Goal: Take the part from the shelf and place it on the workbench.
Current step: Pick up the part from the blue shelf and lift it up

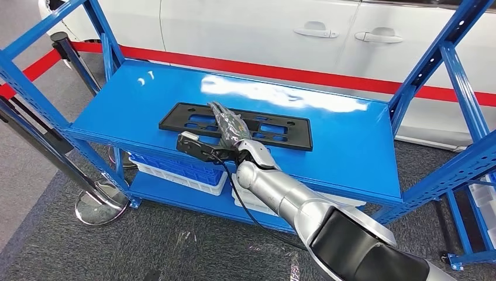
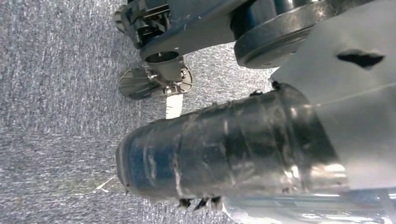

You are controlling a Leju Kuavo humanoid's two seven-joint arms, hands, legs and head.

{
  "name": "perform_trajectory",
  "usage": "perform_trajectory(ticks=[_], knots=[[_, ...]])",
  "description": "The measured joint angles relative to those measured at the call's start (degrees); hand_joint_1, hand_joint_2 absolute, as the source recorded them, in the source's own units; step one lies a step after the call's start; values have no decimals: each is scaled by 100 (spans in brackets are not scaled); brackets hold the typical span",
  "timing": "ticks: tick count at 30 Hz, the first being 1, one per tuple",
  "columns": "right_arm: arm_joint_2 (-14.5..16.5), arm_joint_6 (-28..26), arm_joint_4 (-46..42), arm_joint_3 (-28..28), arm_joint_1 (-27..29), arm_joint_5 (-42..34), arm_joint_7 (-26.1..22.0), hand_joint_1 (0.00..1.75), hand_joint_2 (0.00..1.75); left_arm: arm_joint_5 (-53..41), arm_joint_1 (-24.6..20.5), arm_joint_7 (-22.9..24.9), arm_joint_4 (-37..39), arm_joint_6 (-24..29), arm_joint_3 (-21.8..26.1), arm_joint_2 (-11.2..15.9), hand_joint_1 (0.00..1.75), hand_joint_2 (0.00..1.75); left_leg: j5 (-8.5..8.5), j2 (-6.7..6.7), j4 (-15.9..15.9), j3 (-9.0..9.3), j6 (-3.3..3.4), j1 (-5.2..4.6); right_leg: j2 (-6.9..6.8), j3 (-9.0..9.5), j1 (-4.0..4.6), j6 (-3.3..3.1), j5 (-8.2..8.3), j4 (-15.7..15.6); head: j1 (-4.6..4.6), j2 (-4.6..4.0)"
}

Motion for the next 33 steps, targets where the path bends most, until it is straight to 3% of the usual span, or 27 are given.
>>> perform_trajectory(ticks=[3, 5, 8, 9, 10, 13, 14, 15, 17, 19, 21, 24, 26, 28, 29, 30, 31, 33], knots=[[5, 206, 141, 143, -26, 150, 56, 0, 175, 3, 5, -2, 0, -10, -1, -5, 0, 0, -59, -8, 80, -13, -93, 28, -13, 468, -56, 49, 495, -1007, 2, -1], [19, 268, 233, 239, -57, 310, 171, 0, 175, 7, 1, -9, 0, -5, -1, -7, 0, 0, -84, -11, 121, -32, -177, 14, 3, 647, -45, 4, 571, -1369, -2, 0], [28, 275, 367, 368, -75, 568, 438, 0, 175, 32, 5, -30, 0, 9, -2, -9, 0, 0, -89, -7, 115, -36, -268, 26, 25, 652, -31, -128, 587, -1390, -6, -1], [28, 256, 401, 397, -92, 648, 558, 0, 175, 44, 5, -41, 0, 15, -2, -9, 0, 0, -161, -2, 207, -76, -288, 33, 26, 656, -37, -169, 598, -1401, -13, -1], [28, 227, 433, 420, -120, 717, 694, 0, 175, 55, 3, -54, 0, 21, -2, -11, 0, 0, -289, 2, 408, -166, -302, 36, 25, 662, -43, -207, 608, -1413, -20, 0], [15, 119, 546, 492, -219, 838, 1047, 0, 175, 64, 14, -85, 0, 33, -2, -22, 0, 0, -770, 7, 1470, -660, -309, 31, 25, 665, -4, -267, 607, -1416, -27, -1], [3, 96, 578, 508, -235, 851, 1115, 0, 175, 64, 25, -89, 0, 36, -2, -27, 0, 0, -806, 7, 1685, -766, -298, 27, 29, 668, 17, -275, 604, -1416, -26, -1], [-8, 83, 601, 514, -243, 859, 1162, 0, 175, 65, 35, -89, 0, 39, -2, -33, 0, 0, -735, 7, 1691, -776, -275, 20, 36, 672, 36, -281, 601, -1415, -26, -1], [-22, 67, 633, 514, -268, 871, 1219, 0, 175, 66, 44, -91, 0, 45, -2, -41, 0, 0, -368, 5, 1124, -509, -194, -10, 59, 688, 64, -288, 595, -1414, -26, -1], [-27, 20, 663, 516, -323, 909, 1312, 0, 175, 68, 35, -97, 0, 49, -2, -44, 0, 0, -128, 4, 441, -167, -109, -63, 76, 685, 93, -276, 588, -1409, -22, -1], [-39, -66, 697, 521, -375, 989, 1478, 0, 175, 74, 30, -105, 0, 48, -2, -57, 0, 0, -118, 0, 180, -43, -76, -106, 77, 666, 96, -234, 598, -1419, -20, 0], [-82, -209, 742, 523, -415, 1131, 1748, 0, 175, 70, 49, -109, 0, 42, -2, -84, 0, 0, -69, 7, 70, 3, -30, -76, 67, 638, 83, -148, 549, -1373, -17, -1], [-135, -313, 763, 523, -464, 1215, 1898, 0, 175, 54, 50, -109, 0, 33, -2, -108, 0, 0, -33, 16, 10, 35, 12, -49, 52, 436, 71, -90, 284, -931, -3, 0], [-186, -349, 781, 523, -498, 1278, 1981, 0, 175, 44, 48, -106, 0, 21, -2, -133, 0, 0, -30, 17, 5, 34, 33, -51, 45, 83, 53, -49, -30, -197, 4, 0], [-209, -325, 794, 523, -497, 1298, 2002, 0, 175, 42, 52, -104, 0, 17, -2, -144, 0, 0, -33, 18, 7, 34, 34, -49, 43, -45, 40, -33, -81, 49, 4, 0], [-226, -285, 807, 523, -493, 1315, 2012, 0, 175, 41, 56, -102, 0, 14, -2, -156, 0, 0, -37, 17, 12, 35, 32, -44, 40, -83, 25, -19, -28, 97, 5, 0], [-240, -228, 820, 523, -492, 1328, 2020, 0, 175, 40, 58, -100, 0, 13, -2, -169, 0, 0, -43, 15, 21, 36, 25, -37, 35, -11, 9, -9, 121, -78, 5, 0], [-255, -82, 840, 524, -504, 1361, 2024, 0, 175, 40, 54, -98, 0, 14, -2, -190, 0, 0, -71, 8, 62, 29, -17, -32, 18, 337, -17, 1, 478, -816, 5, -1]])
